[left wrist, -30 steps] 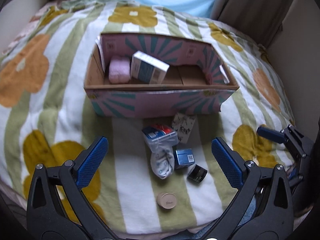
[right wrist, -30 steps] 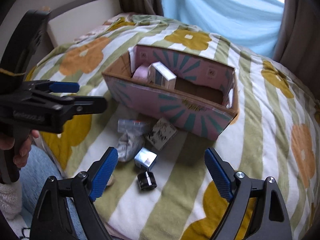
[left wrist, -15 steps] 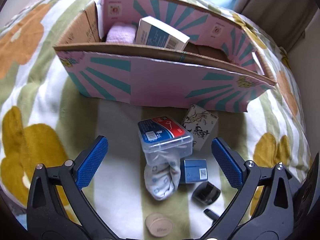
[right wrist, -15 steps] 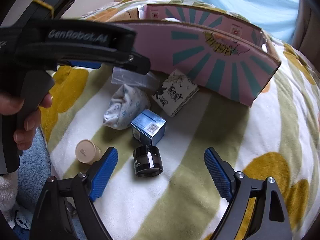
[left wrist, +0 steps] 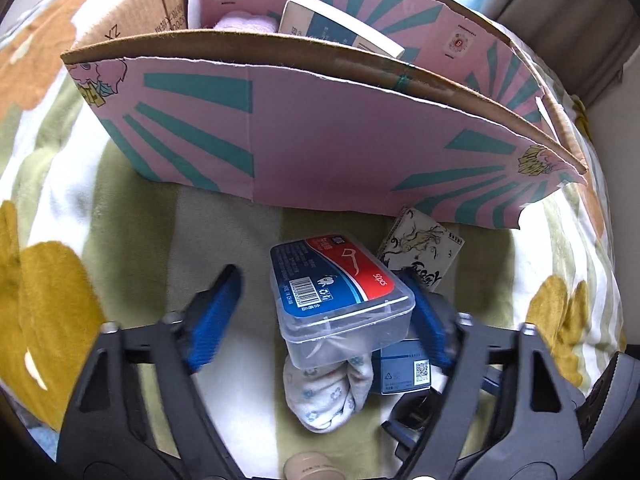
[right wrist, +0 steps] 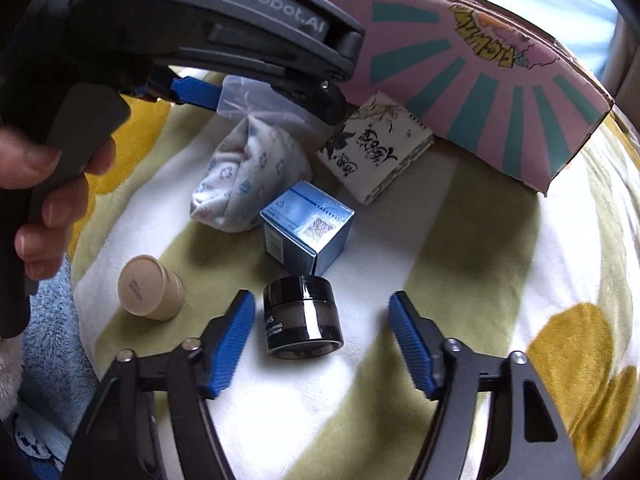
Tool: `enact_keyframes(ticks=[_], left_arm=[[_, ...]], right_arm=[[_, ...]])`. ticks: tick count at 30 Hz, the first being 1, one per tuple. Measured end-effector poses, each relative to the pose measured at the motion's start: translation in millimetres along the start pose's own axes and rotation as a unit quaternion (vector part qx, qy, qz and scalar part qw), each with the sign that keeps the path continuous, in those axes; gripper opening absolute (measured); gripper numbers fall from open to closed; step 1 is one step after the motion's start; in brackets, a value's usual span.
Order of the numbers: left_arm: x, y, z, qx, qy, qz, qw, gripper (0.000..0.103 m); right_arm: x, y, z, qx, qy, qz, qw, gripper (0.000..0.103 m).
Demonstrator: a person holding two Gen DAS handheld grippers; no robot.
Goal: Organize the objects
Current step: 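Move left tool to the clear plastic case while right tool moves to the black jar, then close left tool on the clear plastic case while right tool closes on the black jar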
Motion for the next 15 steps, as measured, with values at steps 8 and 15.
enact_keyframes(ticks=[8, 15], left_arm=[[-0.4, -1.1, -3.6, -0.007, -0.015, -0.003, 0.9999, 0.059], [8.4, 0.3, -3.2, -0.006, -0.029, -0.011, 0.9995, 0.057]], right_arm=[[2.5, -3.0, 9.1, -0.011, 0.019, 0.003, 1.0, 0.036], [7.2, -6.3, 15.8, -0.012, 0.014, 0.001, 1.0, 0.034]])
Point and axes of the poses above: each gripper's, at about its wrist camera, not at the fingertips, and x roughly against the way its jaws point, z to its left, y to its top, the point moved 10 cm from there along -x, roughly the way its jaws point, and after that the axes turned 1 degree about -z, right-handed, at the moved point
